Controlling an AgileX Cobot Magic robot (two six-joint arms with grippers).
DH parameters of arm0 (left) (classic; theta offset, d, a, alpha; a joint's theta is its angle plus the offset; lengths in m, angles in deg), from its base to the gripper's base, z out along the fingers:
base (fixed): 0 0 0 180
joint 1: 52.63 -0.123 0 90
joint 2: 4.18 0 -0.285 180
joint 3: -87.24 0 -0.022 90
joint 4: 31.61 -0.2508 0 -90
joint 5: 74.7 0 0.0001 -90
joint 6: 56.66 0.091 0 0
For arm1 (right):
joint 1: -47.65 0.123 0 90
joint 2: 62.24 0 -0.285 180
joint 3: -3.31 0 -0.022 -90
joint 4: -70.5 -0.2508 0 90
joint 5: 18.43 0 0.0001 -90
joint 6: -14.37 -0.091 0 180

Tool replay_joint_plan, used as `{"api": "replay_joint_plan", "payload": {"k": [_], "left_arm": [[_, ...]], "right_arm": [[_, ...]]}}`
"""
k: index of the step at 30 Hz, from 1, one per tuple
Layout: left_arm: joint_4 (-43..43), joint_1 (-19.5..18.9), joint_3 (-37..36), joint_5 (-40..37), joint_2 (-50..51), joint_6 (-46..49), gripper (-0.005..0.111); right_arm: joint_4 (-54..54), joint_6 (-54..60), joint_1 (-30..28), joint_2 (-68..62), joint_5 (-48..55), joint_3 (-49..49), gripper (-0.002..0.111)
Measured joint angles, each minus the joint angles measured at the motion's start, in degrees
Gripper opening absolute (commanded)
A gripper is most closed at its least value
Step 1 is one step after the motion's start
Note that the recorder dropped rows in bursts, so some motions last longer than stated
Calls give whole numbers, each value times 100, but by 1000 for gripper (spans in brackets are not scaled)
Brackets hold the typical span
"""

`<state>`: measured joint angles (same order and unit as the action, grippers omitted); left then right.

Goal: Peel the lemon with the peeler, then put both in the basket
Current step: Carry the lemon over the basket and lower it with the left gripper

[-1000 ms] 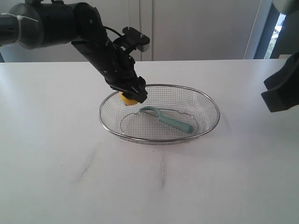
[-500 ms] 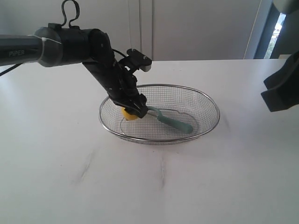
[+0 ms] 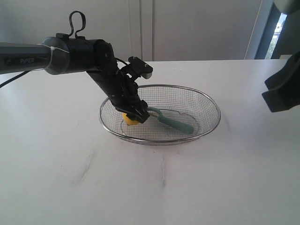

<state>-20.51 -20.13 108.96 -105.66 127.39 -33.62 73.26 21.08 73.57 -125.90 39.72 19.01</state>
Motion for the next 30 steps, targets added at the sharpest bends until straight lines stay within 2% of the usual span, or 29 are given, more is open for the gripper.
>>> {"api": "replay_joint_plan", "payload": {"k": [3,6,10,15,17,19,30], "left_arm": [[0,0,0,0,0,0,4],[0,0,0,0,0,0,18],[0,0,0,0,0,0,40],[0,0,0,0,0,0,75],[24,0,0,0,0,0,85],[61,0,12,0,0,0,89],[297,0,20,-84,-192,0,89]], "right_arm": [[0,0,0,0,0,0,0],[0,0,0,0,0,0,0],[0,0,0,0,0,0,0],[0,0,0,0,0,0,0],[0,0,0,0,0,0,0],[0,0,0,0,0,0,0],[0,-24,0,0,-46,0,0]]}}
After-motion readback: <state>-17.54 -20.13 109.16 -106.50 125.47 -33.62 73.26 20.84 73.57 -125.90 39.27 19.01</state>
